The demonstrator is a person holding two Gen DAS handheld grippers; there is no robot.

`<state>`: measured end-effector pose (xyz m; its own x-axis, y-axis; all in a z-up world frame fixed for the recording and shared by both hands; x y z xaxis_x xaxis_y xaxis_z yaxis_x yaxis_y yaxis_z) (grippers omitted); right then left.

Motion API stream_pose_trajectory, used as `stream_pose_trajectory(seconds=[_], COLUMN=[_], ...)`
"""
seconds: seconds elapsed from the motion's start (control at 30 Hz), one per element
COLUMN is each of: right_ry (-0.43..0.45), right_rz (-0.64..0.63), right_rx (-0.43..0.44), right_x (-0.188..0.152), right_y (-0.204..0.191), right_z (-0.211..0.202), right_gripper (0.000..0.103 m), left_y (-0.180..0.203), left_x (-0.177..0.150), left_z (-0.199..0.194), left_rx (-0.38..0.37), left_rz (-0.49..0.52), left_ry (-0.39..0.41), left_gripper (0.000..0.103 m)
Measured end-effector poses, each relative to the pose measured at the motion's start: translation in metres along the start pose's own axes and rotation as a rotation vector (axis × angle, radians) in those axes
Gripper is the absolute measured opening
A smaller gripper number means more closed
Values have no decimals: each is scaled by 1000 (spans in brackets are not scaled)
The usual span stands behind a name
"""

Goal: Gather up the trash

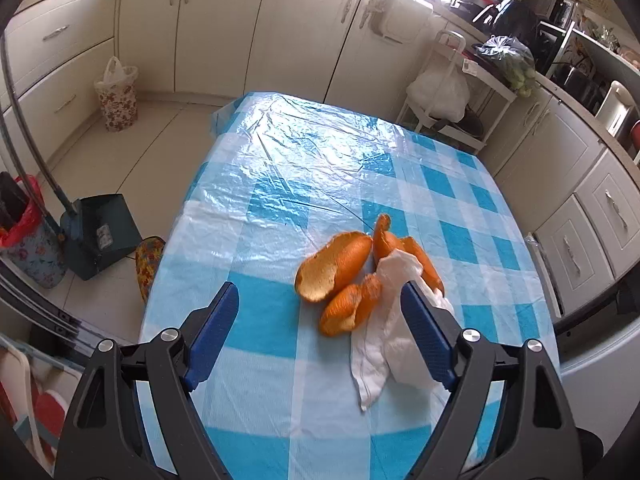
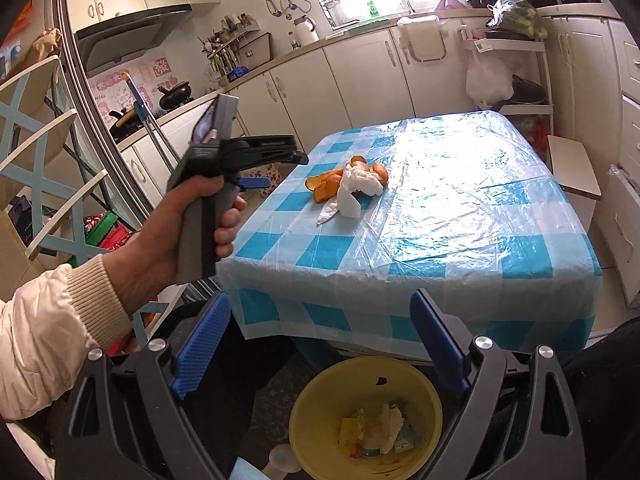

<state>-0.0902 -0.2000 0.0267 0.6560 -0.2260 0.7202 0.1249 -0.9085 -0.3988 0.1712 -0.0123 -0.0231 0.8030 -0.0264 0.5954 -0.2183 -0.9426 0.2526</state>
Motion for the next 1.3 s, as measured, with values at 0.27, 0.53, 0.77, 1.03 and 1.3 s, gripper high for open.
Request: stream_pose_trajectory(seconds=[0.27, 0.53, 0.77, 1.03, 1.3], right_ry=[-9, 22, 317, 145, -501], right_rz=[40, 101, 198, 468, 551], right_rx=[23, 65, -8, -557, -567], right_x=[5, 16, 56, -68, -330], right_y=[8, 15, 65, 245, 309], right_z=[6, -3, -97, -146, -11], right_gripper=[89, 89, 89, 89, 81], left_y=[18, 22, 14, 6, -1], left_x=[23, 24, 25, 27, 28], left_z=[63, 79, 77, 77, 76], left_rx=[23, 39, 15, 0, 2], left_rz=[126, 205, 190, 125, 28], left_ry=[-92, -101, -94, -115, -129], left_gripper=[80, 58, 27, 26, 26])
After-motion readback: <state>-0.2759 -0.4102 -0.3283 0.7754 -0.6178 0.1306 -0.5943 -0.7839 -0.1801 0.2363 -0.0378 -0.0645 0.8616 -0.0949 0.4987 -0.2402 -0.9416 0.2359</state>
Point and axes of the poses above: each gripper's, at about its wrist camera, not at the fingertips, and z roughly the way its jaws point, y to its right, x to its top, the point moved 2 cm from there along z, roughly the way its jaws point, and after that the axes turned 2 degrees about z, right-handed, at the moved point
